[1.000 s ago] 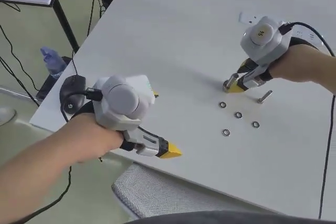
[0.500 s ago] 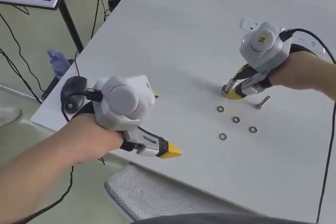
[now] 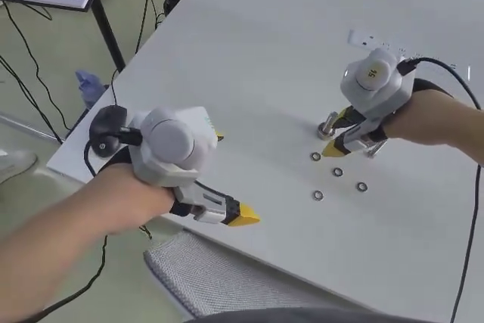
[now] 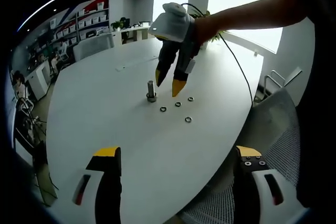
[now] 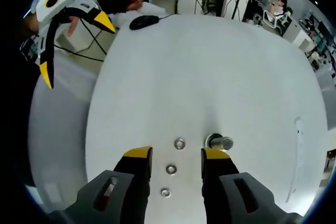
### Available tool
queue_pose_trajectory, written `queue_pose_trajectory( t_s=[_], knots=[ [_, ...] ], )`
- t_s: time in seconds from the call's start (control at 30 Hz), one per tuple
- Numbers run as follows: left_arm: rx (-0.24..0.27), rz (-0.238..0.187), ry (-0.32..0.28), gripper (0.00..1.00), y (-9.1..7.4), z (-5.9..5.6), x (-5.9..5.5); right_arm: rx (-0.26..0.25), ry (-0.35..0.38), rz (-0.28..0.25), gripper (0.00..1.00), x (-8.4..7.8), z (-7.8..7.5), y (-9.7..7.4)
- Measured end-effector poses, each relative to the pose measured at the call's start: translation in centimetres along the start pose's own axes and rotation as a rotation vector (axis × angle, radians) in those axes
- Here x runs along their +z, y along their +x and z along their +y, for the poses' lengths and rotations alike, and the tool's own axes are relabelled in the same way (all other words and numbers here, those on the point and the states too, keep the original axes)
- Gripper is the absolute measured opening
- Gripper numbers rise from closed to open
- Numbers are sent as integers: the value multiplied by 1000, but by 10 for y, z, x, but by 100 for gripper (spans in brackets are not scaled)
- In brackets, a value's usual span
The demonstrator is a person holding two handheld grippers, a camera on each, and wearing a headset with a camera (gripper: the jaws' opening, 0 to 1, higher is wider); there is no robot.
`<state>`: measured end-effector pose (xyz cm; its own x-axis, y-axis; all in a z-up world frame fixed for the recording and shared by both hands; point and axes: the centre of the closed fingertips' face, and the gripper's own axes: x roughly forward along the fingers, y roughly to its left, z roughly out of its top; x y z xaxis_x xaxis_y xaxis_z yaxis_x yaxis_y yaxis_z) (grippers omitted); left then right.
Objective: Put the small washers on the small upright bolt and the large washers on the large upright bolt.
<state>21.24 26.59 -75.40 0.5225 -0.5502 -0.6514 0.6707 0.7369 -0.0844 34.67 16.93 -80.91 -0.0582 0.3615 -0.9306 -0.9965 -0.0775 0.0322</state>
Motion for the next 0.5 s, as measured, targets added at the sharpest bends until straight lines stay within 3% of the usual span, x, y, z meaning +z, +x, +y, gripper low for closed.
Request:
queue_pose_trajectory(
  t_s=[0.23, 0.5],
  knots=[
    [9, -17, -10, 97, -2, 0, 4, -1, -10, 3, 38, -1, 8, 0],
    [7, -5, -39, 100, 7, -2, -2, -5, 46, -16, 35, -7, 1, 9]
  ],
)
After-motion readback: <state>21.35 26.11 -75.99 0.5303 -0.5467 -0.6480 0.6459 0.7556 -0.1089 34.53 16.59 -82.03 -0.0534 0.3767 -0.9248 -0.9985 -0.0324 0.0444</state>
